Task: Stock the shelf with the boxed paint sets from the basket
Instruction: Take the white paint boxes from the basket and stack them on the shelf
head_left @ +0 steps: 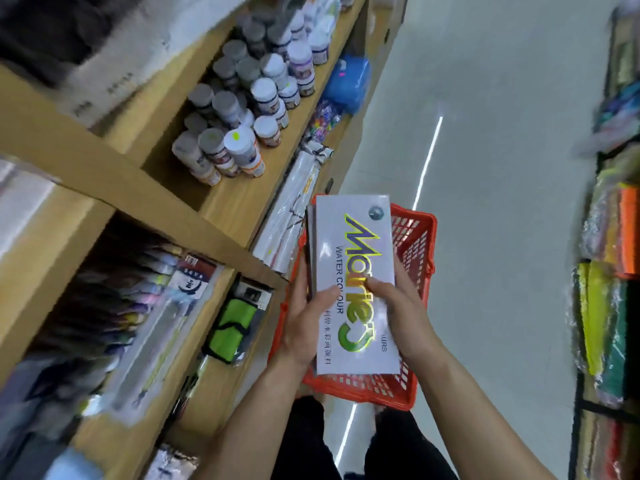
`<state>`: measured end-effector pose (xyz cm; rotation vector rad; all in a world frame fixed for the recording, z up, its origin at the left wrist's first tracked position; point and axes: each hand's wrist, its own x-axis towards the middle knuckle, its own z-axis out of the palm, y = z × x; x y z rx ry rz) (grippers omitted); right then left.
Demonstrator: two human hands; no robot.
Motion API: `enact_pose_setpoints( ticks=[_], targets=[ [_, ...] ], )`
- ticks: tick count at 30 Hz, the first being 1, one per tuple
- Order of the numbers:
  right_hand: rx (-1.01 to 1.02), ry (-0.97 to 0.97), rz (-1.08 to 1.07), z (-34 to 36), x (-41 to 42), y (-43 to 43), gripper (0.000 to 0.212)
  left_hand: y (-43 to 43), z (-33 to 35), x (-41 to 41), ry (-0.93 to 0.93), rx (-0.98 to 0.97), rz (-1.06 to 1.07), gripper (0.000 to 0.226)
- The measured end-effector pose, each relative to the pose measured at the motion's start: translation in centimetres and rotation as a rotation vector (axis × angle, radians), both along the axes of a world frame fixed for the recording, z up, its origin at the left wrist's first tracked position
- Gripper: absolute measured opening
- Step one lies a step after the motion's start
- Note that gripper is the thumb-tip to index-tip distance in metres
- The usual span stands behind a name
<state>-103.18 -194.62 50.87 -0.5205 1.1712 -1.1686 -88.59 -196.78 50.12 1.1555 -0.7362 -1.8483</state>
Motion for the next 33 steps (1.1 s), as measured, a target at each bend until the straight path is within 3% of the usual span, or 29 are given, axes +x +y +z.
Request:
enact_pose_setpoints(
  ticks=[10,20,25,33],
  targets=[
    [-0.153,-0.106,0.338,9.6,2.8,2.6,0.063,7.5,12.4,3.0,-0.100,-0.130,0.392,0.080],
    [-0.359,-0.190,0.704,21.3,15.2,3.5,0.053,14.6,23.4,14.3,-0.277,-0.351,0.670,0.083],
    [-0.323,-0.151,0.811,23.7,24.7,1.6,0.059,14.0,24.5,22.6,-0.430,-0.387,0.768,0.066],
    [-0.307,-0.018,0.890,23.2,34.7,-1.7,0.056,10.5,21.5,33.0,-0.521,-0.205,0.797,0.070]
  ],
)
